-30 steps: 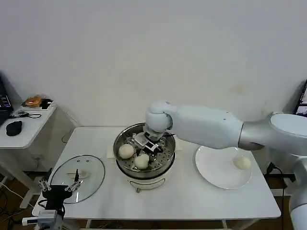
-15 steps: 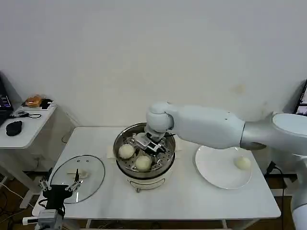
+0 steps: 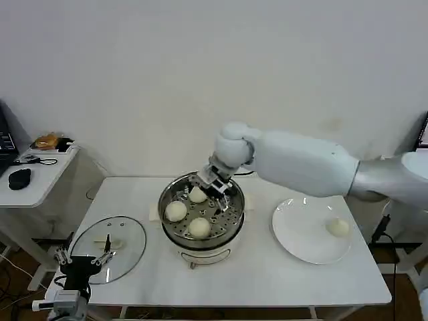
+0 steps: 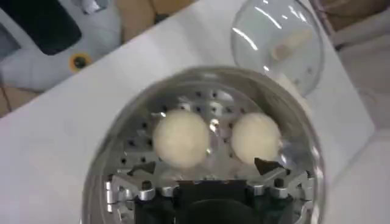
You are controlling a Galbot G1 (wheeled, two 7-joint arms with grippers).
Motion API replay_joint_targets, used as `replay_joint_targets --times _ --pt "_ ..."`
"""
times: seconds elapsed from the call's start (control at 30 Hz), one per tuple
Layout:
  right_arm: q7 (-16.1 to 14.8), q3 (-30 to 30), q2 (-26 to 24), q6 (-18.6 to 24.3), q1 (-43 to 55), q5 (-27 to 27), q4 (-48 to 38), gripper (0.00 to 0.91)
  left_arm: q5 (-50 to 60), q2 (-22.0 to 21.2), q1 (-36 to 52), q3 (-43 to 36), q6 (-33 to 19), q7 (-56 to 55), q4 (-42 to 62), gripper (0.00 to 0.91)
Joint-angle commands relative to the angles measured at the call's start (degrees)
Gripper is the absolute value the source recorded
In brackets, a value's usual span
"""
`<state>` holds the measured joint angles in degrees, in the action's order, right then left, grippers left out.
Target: Take steamed baozi put them in steamer then cover it.
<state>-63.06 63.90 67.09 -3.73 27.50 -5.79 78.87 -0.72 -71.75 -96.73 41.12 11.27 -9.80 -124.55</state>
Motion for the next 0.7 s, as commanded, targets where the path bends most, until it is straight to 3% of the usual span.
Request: replay_joint_targets --times 0.03,0.2,0.47,0.7 --pt "1.8 -2.4 -10.02 -4.85 2.56 -0.43 1.0 0.907 0.02 0.51 0.28 -0.44 0.05 0.03 -0.06 0.907" --pt "1.91 -2.12 -18.27 -6.62 2.98 0.08 1.35 0.907 -0.05 2.13 0.16 -0.64 0.09 0.25 -0.24 0.907" --pt "1.9 -2.75 -35.46 -7.51 -2.09 3.93 3.81 0.907 0.28 2.45 1.12 -3.17 0.58 0.39 -0.53 0.907" --pt "2.37 -7.12 -42.85 -7.29 -9.63 8.72 4.01 0.907 0.74 2.48 1.89 -4.98 0.69 0.44 0.18 0.907"
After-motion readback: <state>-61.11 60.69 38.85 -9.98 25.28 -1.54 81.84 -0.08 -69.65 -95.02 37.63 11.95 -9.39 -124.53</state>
